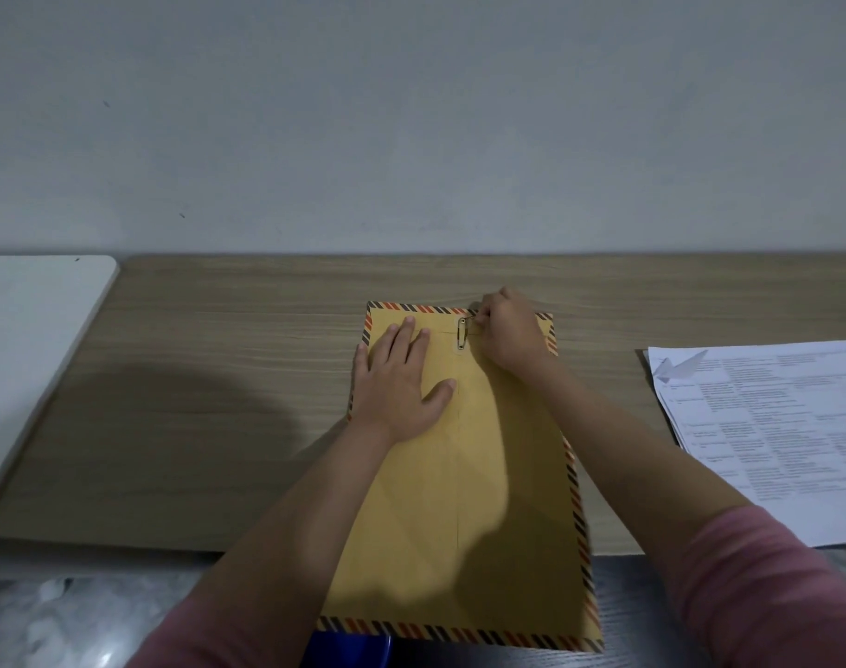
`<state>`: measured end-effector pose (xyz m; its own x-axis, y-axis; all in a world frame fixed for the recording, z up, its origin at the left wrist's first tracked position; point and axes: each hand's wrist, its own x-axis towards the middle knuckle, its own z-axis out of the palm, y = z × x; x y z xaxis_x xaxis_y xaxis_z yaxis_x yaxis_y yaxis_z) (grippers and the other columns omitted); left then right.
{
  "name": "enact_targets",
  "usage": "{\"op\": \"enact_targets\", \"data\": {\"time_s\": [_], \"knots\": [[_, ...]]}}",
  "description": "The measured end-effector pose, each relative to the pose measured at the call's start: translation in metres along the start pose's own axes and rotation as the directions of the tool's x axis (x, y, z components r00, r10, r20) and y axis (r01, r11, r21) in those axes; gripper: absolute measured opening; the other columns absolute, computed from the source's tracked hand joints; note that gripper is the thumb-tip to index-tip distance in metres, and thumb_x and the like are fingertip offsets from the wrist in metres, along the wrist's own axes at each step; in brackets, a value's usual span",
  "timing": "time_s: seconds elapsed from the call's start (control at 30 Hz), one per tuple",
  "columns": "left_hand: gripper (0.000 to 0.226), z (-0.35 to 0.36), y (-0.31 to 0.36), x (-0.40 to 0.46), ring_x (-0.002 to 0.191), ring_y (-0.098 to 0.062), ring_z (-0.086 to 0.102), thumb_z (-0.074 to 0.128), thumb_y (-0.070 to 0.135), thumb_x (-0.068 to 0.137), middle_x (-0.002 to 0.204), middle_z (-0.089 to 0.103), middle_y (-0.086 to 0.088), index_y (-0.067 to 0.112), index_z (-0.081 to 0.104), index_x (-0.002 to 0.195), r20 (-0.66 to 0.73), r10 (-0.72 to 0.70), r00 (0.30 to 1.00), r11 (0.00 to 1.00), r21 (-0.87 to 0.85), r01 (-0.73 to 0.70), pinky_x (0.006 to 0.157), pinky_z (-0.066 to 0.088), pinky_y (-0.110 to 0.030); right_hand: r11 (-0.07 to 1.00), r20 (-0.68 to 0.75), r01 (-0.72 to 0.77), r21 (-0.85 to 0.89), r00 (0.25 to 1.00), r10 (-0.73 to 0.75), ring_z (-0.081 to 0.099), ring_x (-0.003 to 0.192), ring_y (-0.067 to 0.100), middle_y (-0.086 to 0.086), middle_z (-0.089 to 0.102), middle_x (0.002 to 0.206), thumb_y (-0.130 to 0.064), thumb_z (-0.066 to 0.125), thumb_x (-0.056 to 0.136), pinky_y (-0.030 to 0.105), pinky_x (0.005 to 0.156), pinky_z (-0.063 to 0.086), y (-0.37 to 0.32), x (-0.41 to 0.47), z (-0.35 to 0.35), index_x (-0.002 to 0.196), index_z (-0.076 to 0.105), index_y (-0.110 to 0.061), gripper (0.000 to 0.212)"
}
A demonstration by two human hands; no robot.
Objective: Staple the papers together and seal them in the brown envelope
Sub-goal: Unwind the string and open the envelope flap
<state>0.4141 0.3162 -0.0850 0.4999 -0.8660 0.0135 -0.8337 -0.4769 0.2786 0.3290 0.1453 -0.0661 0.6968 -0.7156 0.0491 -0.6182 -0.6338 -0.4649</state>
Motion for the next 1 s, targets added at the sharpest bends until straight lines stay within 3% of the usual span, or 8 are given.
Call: {"op": "enact_targets", "data": {"time_s": [0.23, 0.37, 0.5, 0.63, 0.73, 0.8, 1.0], "knots": [[0.078, 0.001, -0.001, 0.0, 0.147, -0.017, 0.002, 0.032, 0.067, 0.084, 0.16, 0.004, 0.006, 0.028, 0.017, 0.149, 0.002, 0.01, 1.0, 1.0, -0.021, -0.01, 0.115, 0.003, -0.053, 0.996, 0.097, 0.07, -0.058, 0.993, -0.064, 0.053, 0.098, 0.035, 0.017, 0.052, 0.104, 0.0, 0.051, 0.081, 0.039, 0.081, 0.045, -0.013, 0.025, -0.012, 0.085, 0.058, -0.011, 0.014], [0.078, 0.001, -0.001, 0.0, 0.147, -0.016, 0.002, 0.033, 0.066, 0.084, 0.16, 0.004, 0.007, 0.028, 0.017, 0.149, 0.001, 0.009, 1.0, 1.0, -0.029, -0.009, 0.115, 0.002, -0.053, 0.969, 0.109, 0.204, -0.138, 0.976, -0.19, 0.052, 0.097, 0.033, 0.018, 0.056, 0.103, -0.002, 0.052, 0.085, 0.033, 0.074, 0.037, -0.03, 0.033, -0.009, 0.092, 0.061, -0.004, 0.012], [0.078, 0.002, 0.0, 0.001, 0.147, -0.016, 0.001, 0.034, 0.067, 0.085, 0.16, 0.003, 0.007, 0.027, 0.016, 0.149, 0.0, 0.001, 1.0, 1.0, -0.019, -0.001, 0.115, 0.002, -0.053, 0.967, 0.032, 0.25, 0.043, 0.967, -0.252, 0.054, 0.091, 0.033, 0.017, 0.056, 0.096, -0.001, 0.05, 0.084, 0.037, 0.075, 0.043, -0.033, 0.018, -0.007, 0.087, 0.059, -0.004, 0.01], [0.077, 0.001, 0.001, 0.001, 0.147, -0.016, 0.0, 0.036, 0.065, 0.086, 0.161, 0.003, 0.006, 0.027, 0.015, 0.15, 0.004, 0.004, 1.0, 1.0, -0.021, -0.004, 0.115, 0.001, -0.053, 0.88, 0.015, 0.022, 0.475, 0.999, -0.033, 0.059, 0.078, 0.018, 0.009, 0.064, 0.092, -0.002, 0.046, 0.092, 0.021, 0.066, 0.045, -0.029, -0.017, -0.018, 0.084, 0.053, -0.008, 0.012], [0.077, -0.001, 0.002, 0.002, 0.147, -0.017, 0.0, 0.035, 0.065, 0.086, 0.161, 0.002, 0.005, 0.026, 0.014, 0.15, 0.019, -0.003, 1.0, 1.0, -0.021, 0.003, 0.115, 0.002, -0.053, 0.624, 0.182, -0.186, 0.759, 0.981, 0.071, 0.055, 0.055, 0.004, 0.005, 0.067, 0.089, -0.006, 0.037, 0.099, 0.013, 0.049, 0.043, -0.026, -0.043, -0.019, 0.077, 0.044, -0.015, 0.025], [0.078, -0.001, 0.002, 0.002, 0.147, -0.017, 0.001, 0.032, 0.066, 0.085, 0.161, 0.002, 0.005, 0.027, 0.015, 0.149, 0.018, -0.002, 1.0, 1.0, -0.018, 0.002, 0.115, 0.003, -0.054, 0.536, 0.238, -0.249, 0.807, 0.967, 0.092, 0.053, 0.049, 0.004, 0.001, 0.067, 0.085, -0.007, 0.035, 0.1, 0.016, 0.046, 0.042, -0.024, -0.059, -0.02, 0.076, 0.042, -0.015, 0.026], [0.075, -0.001, 0.001, 0.001, 0.147, -0.018, 0.003, 0.035, 0.064, 0.086, 0.161, 0.004, 0.004, 0.027, 0.016, 0.149, 0.023, 0.005, 1.0, 1.0, -0.007, -0.005, 0.115, 0.004, -0.054, 0.558, 0.155, -0.271, 0.785, 0.957, 0.247, 0.055, 0.058, 0.008, 0.001, 0.063, 0.077, -0.006, 0.037, 0.099, 0.022, 0.052, 0.047, -0.029, -0.065, -0.008, 0.076, 0.044, -0.015, 0.026]]}}
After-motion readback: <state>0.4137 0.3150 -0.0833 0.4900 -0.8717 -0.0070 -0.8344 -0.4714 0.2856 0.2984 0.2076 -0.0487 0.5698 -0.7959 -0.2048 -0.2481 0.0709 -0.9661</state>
